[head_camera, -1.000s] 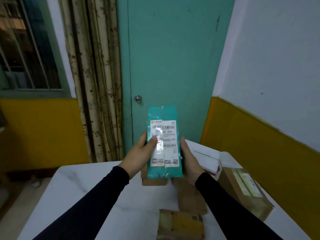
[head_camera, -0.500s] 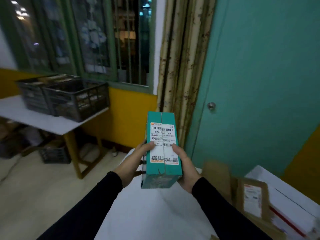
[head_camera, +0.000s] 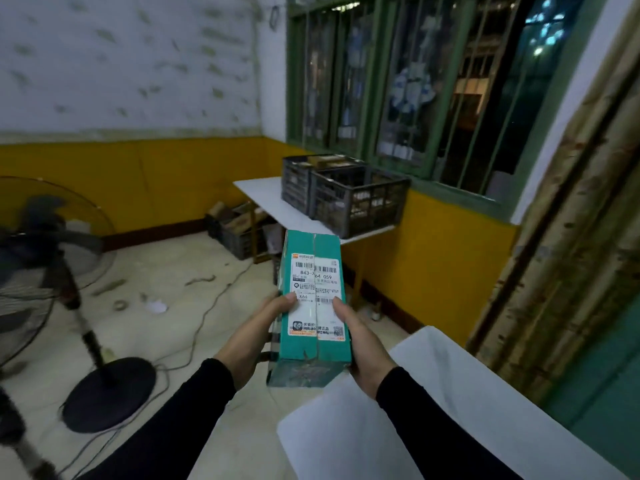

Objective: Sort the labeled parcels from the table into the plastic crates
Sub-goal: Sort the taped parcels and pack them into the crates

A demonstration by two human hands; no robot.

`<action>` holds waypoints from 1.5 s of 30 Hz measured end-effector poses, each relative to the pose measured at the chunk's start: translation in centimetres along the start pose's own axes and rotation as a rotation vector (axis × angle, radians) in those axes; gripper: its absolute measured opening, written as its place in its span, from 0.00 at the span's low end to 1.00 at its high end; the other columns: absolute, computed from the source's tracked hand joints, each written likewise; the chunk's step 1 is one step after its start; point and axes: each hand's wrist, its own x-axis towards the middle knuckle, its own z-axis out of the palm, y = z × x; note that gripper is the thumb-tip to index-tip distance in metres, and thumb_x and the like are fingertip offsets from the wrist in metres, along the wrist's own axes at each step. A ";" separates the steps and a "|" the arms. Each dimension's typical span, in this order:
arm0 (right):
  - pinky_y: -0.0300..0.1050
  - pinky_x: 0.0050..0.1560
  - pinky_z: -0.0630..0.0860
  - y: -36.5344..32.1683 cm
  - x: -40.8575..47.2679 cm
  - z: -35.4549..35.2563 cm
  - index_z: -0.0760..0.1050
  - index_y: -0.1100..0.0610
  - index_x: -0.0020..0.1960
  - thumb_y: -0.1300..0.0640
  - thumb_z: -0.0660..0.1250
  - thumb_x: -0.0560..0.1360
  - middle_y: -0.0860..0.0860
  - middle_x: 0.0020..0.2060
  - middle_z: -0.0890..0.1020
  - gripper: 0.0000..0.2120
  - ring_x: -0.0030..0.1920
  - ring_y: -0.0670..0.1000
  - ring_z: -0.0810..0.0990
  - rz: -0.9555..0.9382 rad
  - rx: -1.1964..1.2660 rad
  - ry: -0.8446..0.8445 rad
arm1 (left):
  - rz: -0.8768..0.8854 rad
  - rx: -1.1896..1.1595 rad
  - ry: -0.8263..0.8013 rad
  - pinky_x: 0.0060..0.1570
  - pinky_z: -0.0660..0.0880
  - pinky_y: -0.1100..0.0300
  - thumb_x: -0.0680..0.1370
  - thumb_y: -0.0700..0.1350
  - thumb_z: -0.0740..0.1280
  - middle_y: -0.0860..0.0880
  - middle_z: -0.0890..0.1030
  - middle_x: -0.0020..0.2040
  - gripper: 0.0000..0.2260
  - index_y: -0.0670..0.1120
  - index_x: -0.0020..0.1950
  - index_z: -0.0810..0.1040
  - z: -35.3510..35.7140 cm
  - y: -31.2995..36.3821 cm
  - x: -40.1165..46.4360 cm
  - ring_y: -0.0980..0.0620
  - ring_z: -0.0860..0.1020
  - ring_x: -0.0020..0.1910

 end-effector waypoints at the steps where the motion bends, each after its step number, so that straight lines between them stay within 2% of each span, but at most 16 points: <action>1: 0.59 0.64 0.76 -0.1 1.6 1.7 0.75 0.45 0.66 0.41 0.61 0.78 0.51 0.55 0.85 0.19 0.56 0.54 0.84 -0.012 -0.019 -0.027 | 0.013 -0.006 0.027 0.49 0.78 0.52 0.65 0.66 0.66 0.51 0.83 0.51 0.29 0.59 0.64 0.73 -2.0 0.3 0.7 0.48 0.82 0.51; 5: 0.59 0.64 0.76 -0.7 8.8 8.8 0.75 0.44 0.67 0.34 0.66 0.72 0.50 0.57 0.84 0.27 0.58 0.54 0.83 -0.065 -0.060 -0.068 | 0.063 -0.036 0.113 0.52 0.78 0.49 0.65 0.66 0.66 0.52 0.85 0.48 0.26 0.59 0.61 0.75 -10.4 2.0 4.8 0.47 0.82 0.51; 7: 0.59 0.65 0.75 -1.2 12.5 12.2 0.76 0.42 0.66 0.30 0.64 0.71 0.48 0.57 0.84 0.28 0.59 0.52 0.82 -0.087 -0.053 -0.062 | 0.071 -0.040 0.138 0.53 0.78 0.48 0.65 0.66 0.65 0.53 0.86 0.45 0.24 0.59 0.59 0.76 -14.5 3.5 7.6 0.46 0.82 0.51; 11: 0.55 0.66 0.75 -2.5 19.5 17.2 0.78 0.42 0.64 0.29 0.61 0.69 0.47 0.55 0.85 0.29 0.60 0.50 0.81 -0.108 -0.046 -0.042 | 0.079 -0.037 0.147 0.59 0.75 0.44 0.66 0.68 0.67 0.50 0.84 0.51 0.26 0.56 0.60 0.77 -20.8 6.7 13.1 0.45 0.81 0.53; 15: 0.58 0.71 0.68 -3.5 26.7 19.7 0.77 0.37 0.64 0.26 0.60 0.68 0.43 0.58 0.83 0.29 0.64 0.48 0.78 -0.129 -0.084 -0.027 | 0.052 -0.051 0.146 0.63 0.72 0.43 0.66 0.67 0.65 0.48 0.83 0.53 0.24 0.56 0.57 0.78 -24.6 9.2 19.1 0.45 0.80 0.54; 19: 0.59 0.71 0.67 -4.9 35.6 20.0 0.77 0.36 0.63 0.26 0.59 0.68 0.42 0.58 0.83 0.28 0.64 0.47 0.78 -0.139 -0.081 -0.015 | 0.042 -0.046 0.112 0.66 0.69 0.40 0.65 0.68 0.70 0.48 0.82 0.55 0.22 0.59 0.54 0.77 -27.2 11.1 27.4 0.43 0.79 0.57; 25: 0.60 0.71 0.68 -7.6 51.2 18.6 0.79 0.34 0.60 0.26 0.58 0.68 0.43 0.58 0.83 0.26 0.64 0.49 0.79 -0.130 -0.054 -0.031 | 0.002 -0.013 0.106 0.66 0.69 0.39 0.60 0.72 0.67 0.47 0.80 0.58 0.28 0.60 0.56 0.75 -30.0 14.2 42.2 0.42 0.78 0.59; 28: 0.61 0.72 0.65 -10.0 58.2 18.5 0.76 0.34 0.63 0.23 0.57 0.67 0.43 0.60 0.82 0.29 0.66 0.50 0.77 -0.138 -0.113 -0.049 | 0.004 0.023 0.113 0.65 0.70 0.41 0.61 0.70 0.67 0.45 0.81 0.54 0.27 0.57 0.54 0.76 -31.4 16.9 49.1 0.43 0.80 0.55; 30: 0.61 0.72 0.65 -11.9 62.9 18.6 0.75 0.34 0.64 0.24 0.56 0.70 0.43 0.61 0.81 0.28 0.67 0.51 0.75 -0.134 -0.127 -0.012 | 0.020 0.032 0.103 0.64 0.71 0.43 0.65 0.68 0.70 0.45 0.84 0.49 0.23 0.55 0.52 0.78 -32.7 18.6 54.1 0.44 0.81 0.52; 32: 0.54 0.67 0.70 -13.3 66.9 18.5 0.78 0.36 0.61 0.29 0.54 0.76 0.43 0.58 0.83 0.22 0.63 0.49 0.78 -0.109 -0.122 -0.002 | 0.049 0.010 0.077 0.62 0.72 0.46 0.71 0.64 0.67 0.49 0.86 0.42 0.17 0.54 0.51 0.79 -33.8 19.8 58.7 0.47 0.82 0.48; 33: 0.48 0.61 0.74 -13.9 69.2 18.4 0.79 0.37 0.59 0.32 0.54 0.79 0.43 0.55 0.84 0.20 0.59 0.47 0.80 -0.109 -0.117 -0.008 | 0.062 -0.002 0.062 0.60 0.73 0.47 0.74 0.63 0.65 0.50 0.86 0.40 0.16 0.54 0.52 0.80 -34.5 20.2 61.4 0.48 0.82 0.46; 35: 0.42 0.54 0.75 -15.1 73.7 18.1 0.80 0.38 0.56 0.37 0.53 0.81 0.42 0.51 0.85 0.18 0.54 0.43 0.82 -0.137 -0.131 0.014 | 0.074 -0.046 0.026 0.58 0.75 0.48 0.75 0.62 0.65 0.49 0.86 0.44 0.17 0.52 0.55 0.81 -36.0 20.8 66.6 0.47 0.83 0.45; 38: 0.50 0.67 0.71 -16.6 81.2 17.9 0.78 0.39 0.60 0.34 0.56 0.78 0.42 0.59 0.82 0.18 0.63 0.46 0.77 -0.138 -0.158 0.092 | 0.092 -0.110 -0.097 0.63 0.73 0.42 0.74 0.62 0.67 0.43 0.84 0.55 0.19 0.53 0.59 0.80 -38.3 21.8 75.2 0.40 0.82 0.55; 40: 0.54 0.69 0.69 -17.3 86.6 17.4 0.77 0.39 0.63 0.32 0.58 0.74 0.44 0.64 0.79 0.22 0.65 0.48 0.76 -0.136 -0.124 0.129 | 0.100 -0.109 -0.154 0.65 0.72 0.41 0.74 0.62 0.67 0.42 0.84 0.56 0.20 0.52 0.60 0.80 -39.7 22.4 81.6 0.39 0.82 0.56; 43: 0.50 0.61 0.74 -18.7 92.7 17.0 0.74 0.40 0.67 0.32 0.58 0.75 0.45 0.63 0.79 0.25 0.61 0.46 0.77 -0.122 -0.105 0.171 | 0.060 -0.069 -0.229 0.66 0.71 0.39 0.68 0.68 0.71 0.42 0.83 0.57 0.27 0.54 0.61 0.80 -41.2 23.7 90.1 0.38 0.81 0.57; 45: 0.50 0.61 0.75 -20.3 96.2 16.8 0.74 0.40 0.67 0.30 0.60 0.71 0.45 0.62 0.79 0.28 0.60 0.46 0.78 -0.126 -0.090 0.210 | 0.044 -0.041 -0.287 0.67 0.68 0.37 0.64 0.70 0.72 0.42 0.82 0.59 0.30 0.55 0.60 0.81 -41.7 25.0 95.6 0.37 0.80 0.59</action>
